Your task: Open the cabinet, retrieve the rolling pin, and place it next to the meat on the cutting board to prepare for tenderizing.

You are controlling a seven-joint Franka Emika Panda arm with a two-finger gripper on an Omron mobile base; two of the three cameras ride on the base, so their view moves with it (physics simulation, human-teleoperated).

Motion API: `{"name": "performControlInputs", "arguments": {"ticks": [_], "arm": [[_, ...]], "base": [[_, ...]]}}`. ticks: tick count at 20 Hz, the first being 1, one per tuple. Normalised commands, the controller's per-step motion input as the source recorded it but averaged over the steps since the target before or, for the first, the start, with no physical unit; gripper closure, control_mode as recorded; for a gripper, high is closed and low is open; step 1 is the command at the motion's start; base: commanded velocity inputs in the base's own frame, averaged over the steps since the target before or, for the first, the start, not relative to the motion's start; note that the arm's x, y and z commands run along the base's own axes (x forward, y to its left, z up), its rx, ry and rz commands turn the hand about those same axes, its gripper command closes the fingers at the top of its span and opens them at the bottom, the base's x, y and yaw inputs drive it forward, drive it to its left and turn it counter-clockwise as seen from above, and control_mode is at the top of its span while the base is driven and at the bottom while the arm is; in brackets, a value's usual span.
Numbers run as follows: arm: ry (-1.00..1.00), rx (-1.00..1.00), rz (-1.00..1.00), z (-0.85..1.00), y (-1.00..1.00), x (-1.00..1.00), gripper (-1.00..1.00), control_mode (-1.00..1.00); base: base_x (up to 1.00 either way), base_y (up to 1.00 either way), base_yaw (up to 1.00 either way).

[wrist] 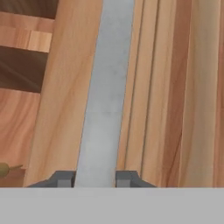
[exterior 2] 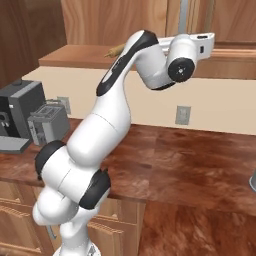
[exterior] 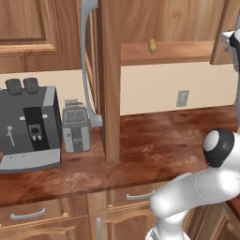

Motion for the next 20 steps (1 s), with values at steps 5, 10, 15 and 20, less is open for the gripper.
{"name": "performControlInputs", "arguments": {"ticks": [5, 10, 15, 20], "arm": [[0.05, 0.00, 0.03, -0.02, -0.51, 0.00, 1.00, -1.00], [0.00, 0.00, 0.03, 0.00, -0.63, -0.07, 1.00, -1.00], [0.00, 0.00, 0.03, 0.00, -0.70, -0.31, 1.00, -1.00], [0.00, 0.00, 0.01, 0.00, -0.68, -0.42, 1.00, -1.00]], "base": [[0.00, 0.00, 0.00], [0.00, 0.00, 0.00], [0.00, 0.00, 0.00], [0.00, 0.00, 0.00]]}}
